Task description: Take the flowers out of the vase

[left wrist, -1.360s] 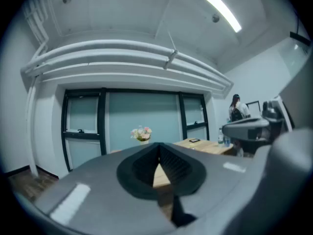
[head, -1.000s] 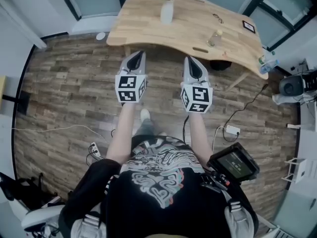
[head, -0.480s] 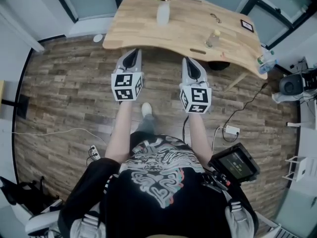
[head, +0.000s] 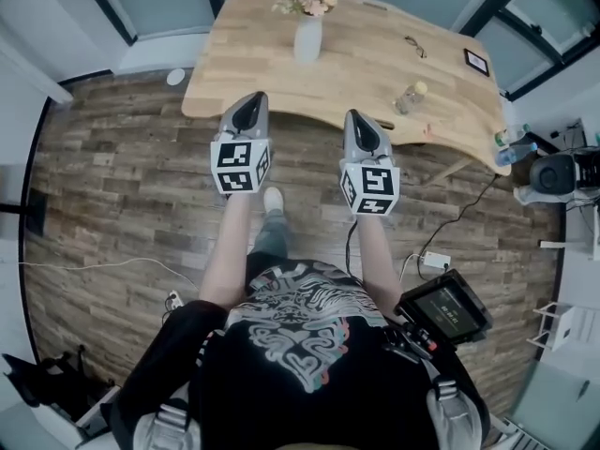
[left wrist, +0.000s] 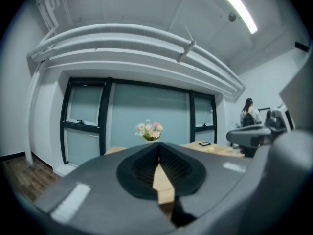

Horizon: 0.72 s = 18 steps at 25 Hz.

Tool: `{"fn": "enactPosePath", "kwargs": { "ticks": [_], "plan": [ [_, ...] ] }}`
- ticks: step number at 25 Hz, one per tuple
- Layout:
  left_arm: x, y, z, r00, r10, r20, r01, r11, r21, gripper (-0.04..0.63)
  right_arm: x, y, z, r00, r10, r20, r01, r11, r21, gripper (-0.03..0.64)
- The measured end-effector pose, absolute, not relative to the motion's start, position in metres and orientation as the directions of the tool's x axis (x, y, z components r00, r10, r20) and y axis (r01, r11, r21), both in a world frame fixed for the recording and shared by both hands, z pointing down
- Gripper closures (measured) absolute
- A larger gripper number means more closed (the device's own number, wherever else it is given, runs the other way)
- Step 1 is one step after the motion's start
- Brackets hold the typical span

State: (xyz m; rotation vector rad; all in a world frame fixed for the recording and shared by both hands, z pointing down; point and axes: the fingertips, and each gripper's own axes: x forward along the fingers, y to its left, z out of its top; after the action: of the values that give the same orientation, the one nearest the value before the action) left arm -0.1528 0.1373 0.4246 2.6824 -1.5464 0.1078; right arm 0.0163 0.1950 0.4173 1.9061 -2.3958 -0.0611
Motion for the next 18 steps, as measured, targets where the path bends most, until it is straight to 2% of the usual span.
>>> {"fn": "enactPosePath", "kwargs": {
  "ticks": [9, 13, 18],
  "plan": [
    [-0.126, -0.05, 0.426, 0.554, -0.831, 0.051, -0.831, -0.556, -0.014, 0.606, 0.039, 0.019, 0.441, -0.182, -0.979, 0.097, -0.981, 0.188, 0.057, 0.618],
    [-0.11, -0.095, 0.416, 0.631, -0.774, -0.046, -0.775, -0.628, -0.074, 0.606, 0.043, -0.039, 0.455, -0.182, -0.977, 0.108, -0.982, 0.187, 0.039, 0.618],
    [-0.095, -0.131, 0.435, 0.693, -0.721, -0.022, -0.721, -0.691, -0.046, 0.606, 0.042, -0.079, 0.474, -0.189, -0.973, 0.133, -0.979, 0.198, 0.059, 0.615]
  ]
}}
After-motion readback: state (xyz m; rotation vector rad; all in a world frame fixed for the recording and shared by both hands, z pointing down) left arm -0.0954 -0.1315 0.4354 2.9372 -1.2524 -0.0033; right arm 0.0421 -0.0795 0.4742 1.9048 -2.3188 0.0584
